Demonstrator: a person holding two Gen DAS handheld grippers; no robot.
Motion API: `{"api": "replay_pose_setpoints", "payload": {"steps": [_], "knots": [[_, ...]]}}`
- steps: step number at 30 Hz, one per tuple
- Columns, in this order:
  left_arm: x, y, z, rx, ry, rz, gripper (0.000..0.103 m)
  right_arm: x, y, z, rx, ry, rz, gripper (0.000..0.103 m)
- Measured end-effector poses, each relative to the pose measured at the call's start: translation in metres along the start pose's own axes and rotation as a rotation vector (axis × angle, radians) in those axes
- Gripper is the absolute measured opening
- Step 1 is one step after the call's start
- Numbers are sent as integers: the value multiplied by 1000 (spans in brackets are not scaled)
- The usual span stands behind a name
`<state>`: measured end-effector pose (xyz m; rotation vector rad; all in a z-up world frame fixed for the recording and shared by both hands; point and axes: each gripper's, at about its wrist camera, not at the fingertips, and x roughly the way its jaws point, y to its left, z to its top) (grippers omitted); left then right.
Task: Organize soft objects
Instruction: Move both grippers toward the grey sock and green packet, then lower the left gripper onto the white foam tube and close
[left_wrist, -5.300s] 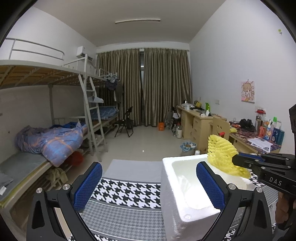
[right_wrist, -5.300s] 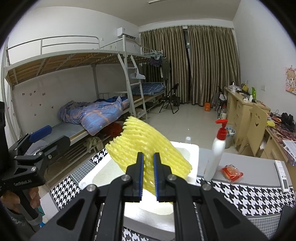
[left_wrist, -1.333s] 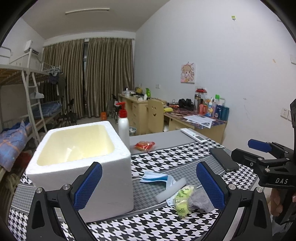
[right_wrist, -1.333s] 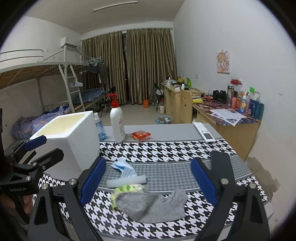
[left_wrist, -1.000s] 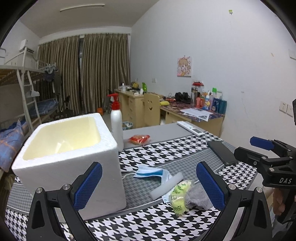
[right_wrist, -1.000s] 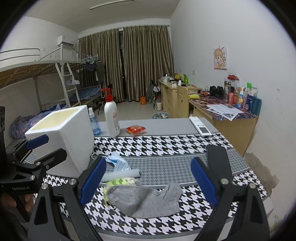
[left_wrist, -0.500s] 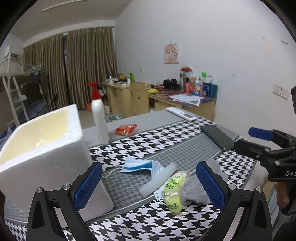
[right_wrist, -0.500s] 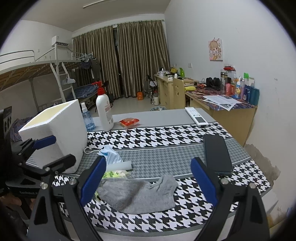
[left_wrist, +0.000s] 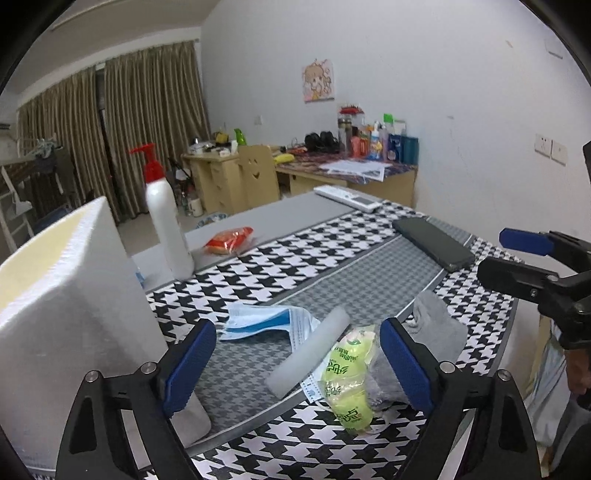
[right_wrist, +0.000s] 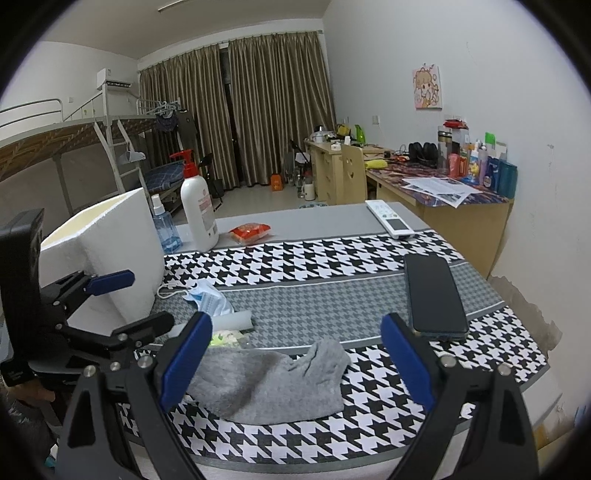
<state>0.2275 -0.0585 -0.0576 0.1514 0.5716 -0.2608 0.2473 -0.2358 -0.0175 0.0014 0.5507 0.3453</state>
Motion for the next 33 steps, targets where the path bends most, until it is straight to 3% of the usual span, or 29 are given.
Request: {"api": "replay_pose_setpoints", "payload": {"steps": [8,12,20,28,33], "knots": [[21,-8,-3,45,67,-27,71,7,-6,-2,14,16,2,95],[27,-13,0,50,76,-62,69,10,-7,-3,23,22,8,95],[44,4,-3,8,130,-23,56,18,-8,-6,25,41,14,95],[45,7,-15,59,179,-55,53,25,-4,-10,13,71,15,95],[52,9,-20,50,216,-70,39,31,-5,-13,19,92,9,95]]}}
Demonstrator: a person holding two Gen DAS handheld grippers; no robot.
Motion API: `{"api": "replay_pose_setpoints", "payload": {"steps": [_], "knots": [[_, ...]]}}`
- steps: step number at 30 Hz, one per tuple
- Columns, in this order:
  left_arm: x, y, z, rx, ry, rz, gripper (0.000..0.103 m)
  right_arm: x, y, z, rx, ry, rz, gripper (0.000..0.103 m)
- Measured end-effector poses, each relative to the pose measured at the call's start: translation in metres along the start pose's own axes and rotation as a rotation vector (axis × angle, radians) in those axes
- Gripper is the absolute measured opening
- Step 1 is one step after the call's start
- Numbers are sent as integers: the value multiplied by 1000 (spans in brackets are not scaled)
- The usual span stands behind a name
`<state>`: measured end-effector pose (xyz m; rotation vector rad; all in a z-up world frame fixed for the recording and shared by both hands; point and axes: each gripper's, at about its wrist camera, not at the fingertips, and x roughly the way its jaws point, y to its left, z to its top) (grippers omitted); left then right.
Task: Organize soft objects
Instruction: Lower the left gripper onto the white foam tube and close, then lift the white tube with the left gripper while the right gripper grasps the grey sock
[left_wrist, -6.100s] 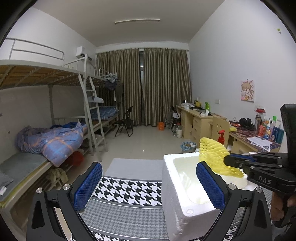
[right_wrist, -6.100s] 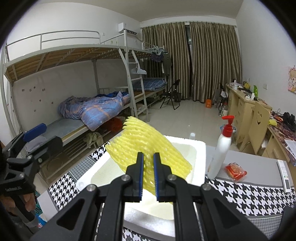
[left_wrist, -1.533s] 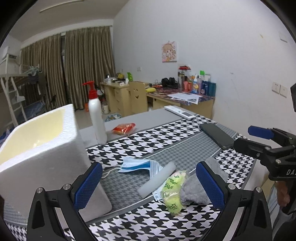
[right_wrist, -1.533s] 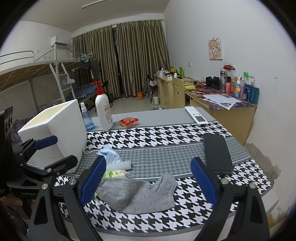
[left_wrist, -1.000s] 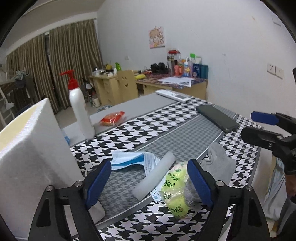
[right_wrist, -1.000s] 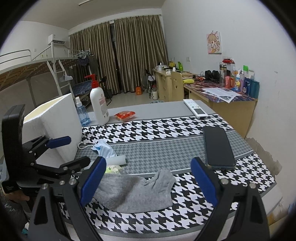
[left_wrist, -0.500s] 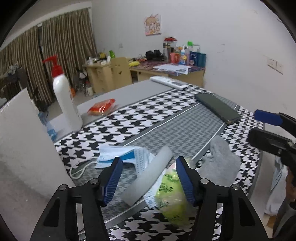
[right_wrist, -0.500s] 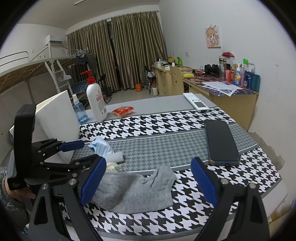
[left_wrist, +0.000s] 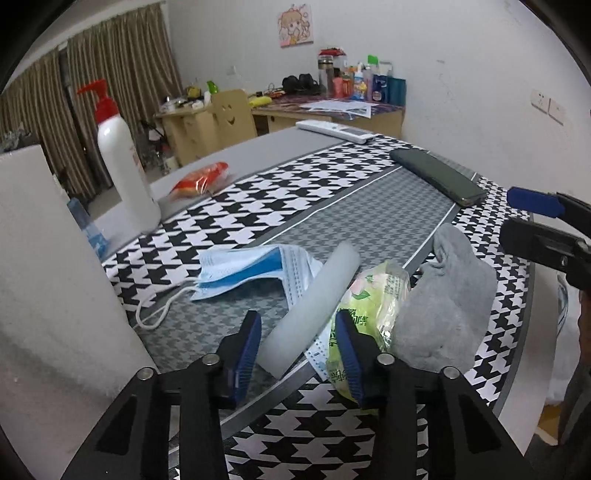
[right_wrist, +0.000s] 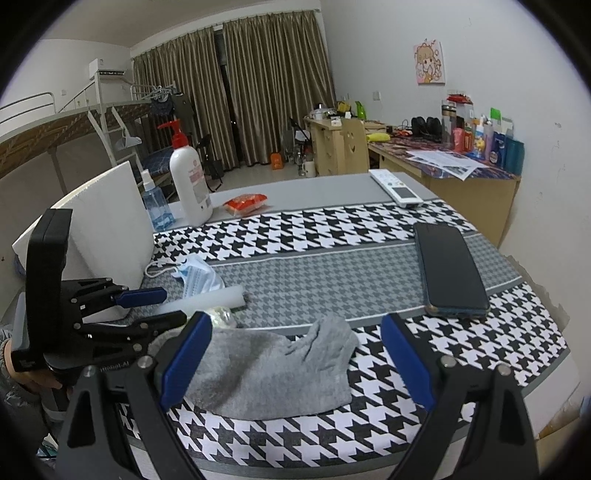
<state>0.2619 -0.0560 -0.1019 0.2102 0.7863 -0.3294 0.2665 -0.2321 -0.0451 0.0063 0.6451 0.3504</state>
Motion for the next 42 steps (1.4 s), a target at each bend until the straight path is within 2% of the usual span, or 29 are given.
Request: {"api": "replay_pose_setpoints", "payload": {"steps": [4,9,13,24,32,42], "knots": [[5,6,0,-13,26,2,36,3,2,-1,1,7,9,95],[9,8,-2,-8,54,-33,36,7,4,-1,-6,21,11,95],[11,4,-4,16,61,-17,35,10,3,-2,-5,34,11,95],[3,9,-5,2,29,12,12,29,5,-21,-24,125,-24,95],[-16,4,-7,23,-36,-25,9,32,1,-24,-17,144,-44,95],[-41,4,-5,12,-101,-42,8,44,6,-27,-44,194,-65,74]]}}
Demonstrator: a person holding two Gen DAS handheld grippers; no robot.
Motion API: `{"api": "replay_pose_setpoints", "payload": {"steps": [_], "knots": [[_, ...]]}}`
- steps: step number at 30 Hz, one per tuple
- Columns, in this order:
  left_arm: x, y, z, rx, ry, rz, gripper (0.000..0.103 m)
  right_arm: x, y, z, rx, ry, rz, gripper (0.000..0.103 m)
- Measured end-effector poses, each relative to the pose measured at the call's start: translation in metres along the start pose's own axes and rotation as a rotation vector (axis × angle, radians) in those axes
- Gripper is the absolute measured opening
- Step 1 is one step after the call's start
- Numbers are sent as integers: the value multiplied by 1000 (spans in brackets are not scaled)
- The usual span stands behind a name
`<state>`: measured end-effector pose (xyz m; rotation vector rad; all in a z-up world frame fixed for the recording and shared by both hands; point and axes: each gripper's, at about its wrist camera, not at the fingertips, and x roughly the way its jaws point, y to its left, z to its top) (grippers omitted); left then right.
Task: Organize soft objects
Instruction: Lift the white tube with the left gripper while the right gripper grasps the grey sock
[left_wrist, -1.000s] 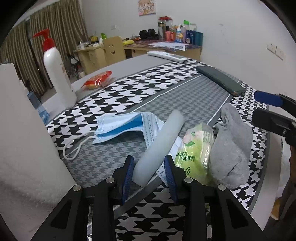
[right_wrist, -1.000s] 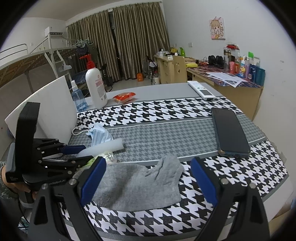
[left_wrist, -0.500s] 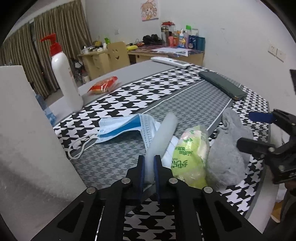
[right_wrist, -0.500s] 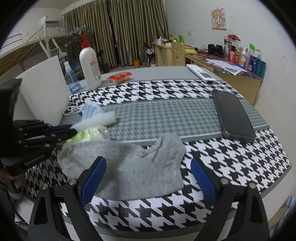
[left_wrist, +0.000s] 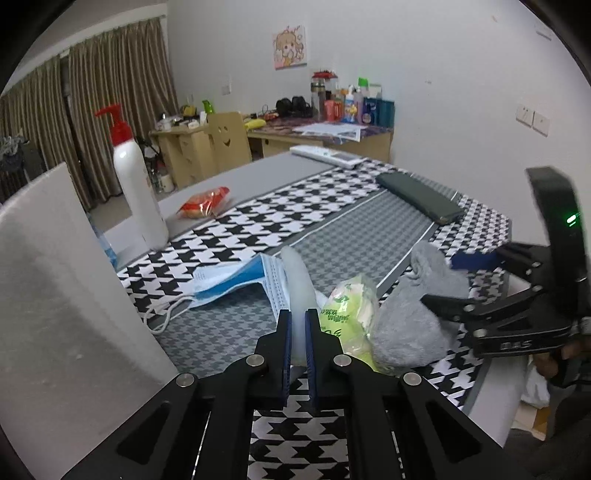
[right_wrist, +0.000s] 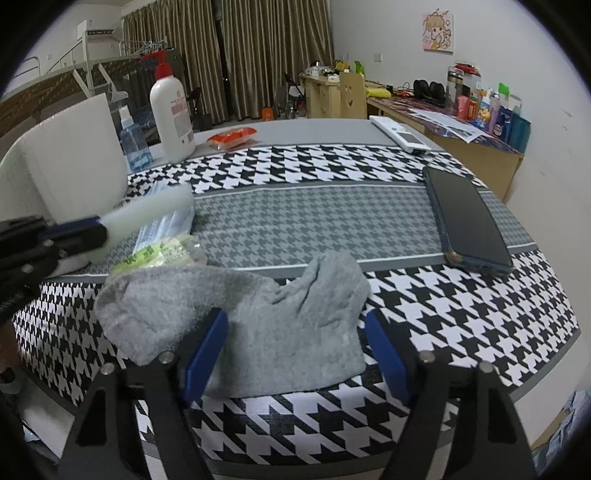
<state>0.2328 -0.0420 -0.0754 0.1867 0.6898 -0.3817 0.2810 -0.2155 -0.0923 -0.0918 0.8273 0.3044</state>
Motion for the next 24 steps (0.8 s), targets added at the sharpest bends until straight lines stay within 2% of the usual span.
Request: {"api": "replay_pose_setpoints", "payload": {"steps": [5,7,13,18,24], "knots": [[-9,0,1,-2,-27,1,8,-2,4,0,-20,-3,-9,63],[-12,-1,1,-6,-33,4,8,-2,6,0,-31,-4,-4,49],[-18,-2,-1,-17,-42,11,8,-4,11,0,-47,-6,19,19],[-27,-1,-1,-25,-57,17,8,-10,12,0,-42,-15,47,11],[-44,2,2,-42,-97,33,8,-48,4,15,2,-125,95,11]]}}
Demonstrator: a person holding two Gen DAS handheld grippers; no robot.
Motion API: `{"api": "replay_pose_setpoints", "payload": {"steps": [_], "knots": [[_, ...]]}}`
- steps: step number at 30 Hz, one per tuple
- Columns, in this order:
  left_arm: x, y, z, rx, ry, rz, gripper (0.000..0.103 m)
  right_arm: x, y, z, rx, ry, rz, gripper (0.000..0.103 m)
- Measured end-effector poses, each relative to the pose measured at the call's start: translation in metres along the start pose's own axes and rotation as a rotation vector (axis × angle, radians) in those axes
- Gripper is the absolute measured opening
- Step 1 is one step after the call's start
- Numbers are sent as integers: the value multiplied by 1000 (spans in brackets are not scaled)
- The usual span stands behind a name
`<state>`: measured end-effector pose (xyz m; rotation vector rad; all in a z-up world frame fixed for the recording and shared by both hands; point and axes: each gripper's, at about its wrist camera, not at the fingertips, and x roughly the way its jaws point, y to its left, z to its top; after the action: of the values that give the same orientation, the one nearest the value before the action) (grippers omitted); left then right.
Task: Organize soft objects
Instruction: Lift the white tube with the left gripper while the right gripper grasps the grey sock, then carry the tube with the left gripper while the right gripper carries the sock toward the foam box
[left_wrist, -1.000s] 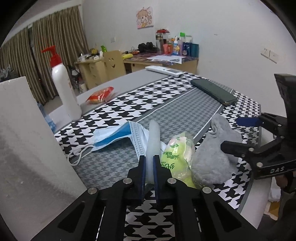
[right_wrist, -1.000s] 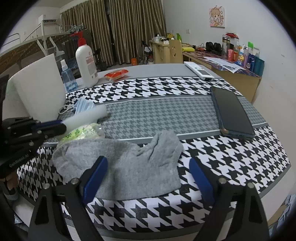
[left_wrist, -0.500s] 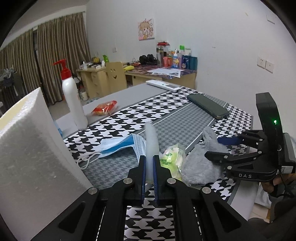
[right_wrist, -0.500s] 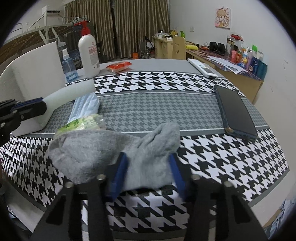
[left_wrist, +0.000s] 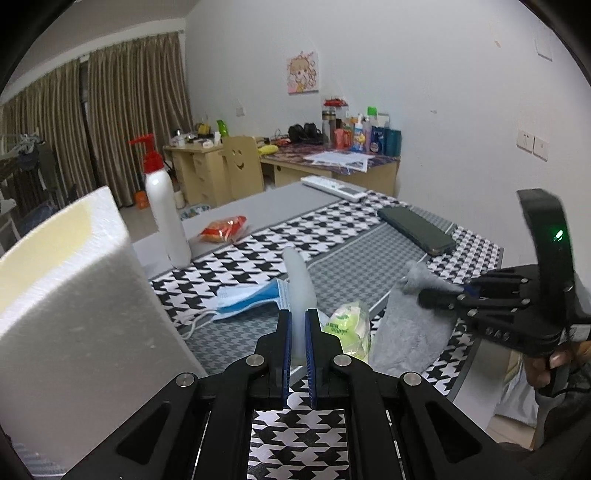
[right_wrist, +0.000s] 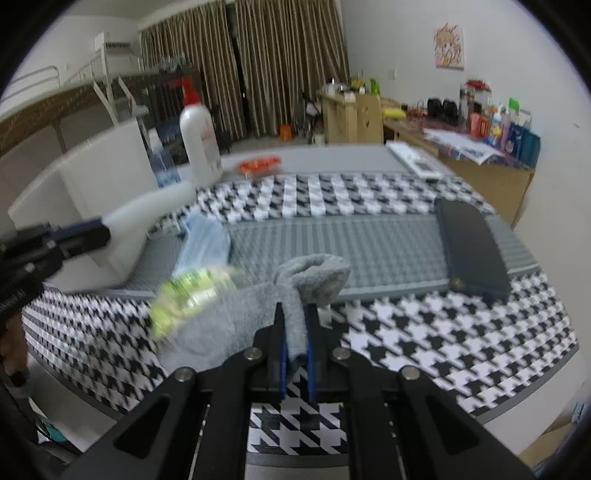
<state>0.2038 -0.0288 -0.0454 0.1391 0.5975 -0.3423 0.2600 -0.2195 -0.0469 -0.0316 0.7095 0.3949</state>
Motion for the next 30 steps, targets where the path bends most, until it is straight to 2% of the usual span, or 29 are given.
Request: {"api": "replay_pose_setpoints", "payload": {"steps": [7,17,30], "knots": [[-21,0,6,-9,-48,17,8,-26,8,20,12,-99,27,11],[-35,3,13,-40,-81,63,8,-31,16,32,9,-147,40,11],[-53,10,29,-21,-142,111,8,-39,39,55,-39,-207,76,11]]}}
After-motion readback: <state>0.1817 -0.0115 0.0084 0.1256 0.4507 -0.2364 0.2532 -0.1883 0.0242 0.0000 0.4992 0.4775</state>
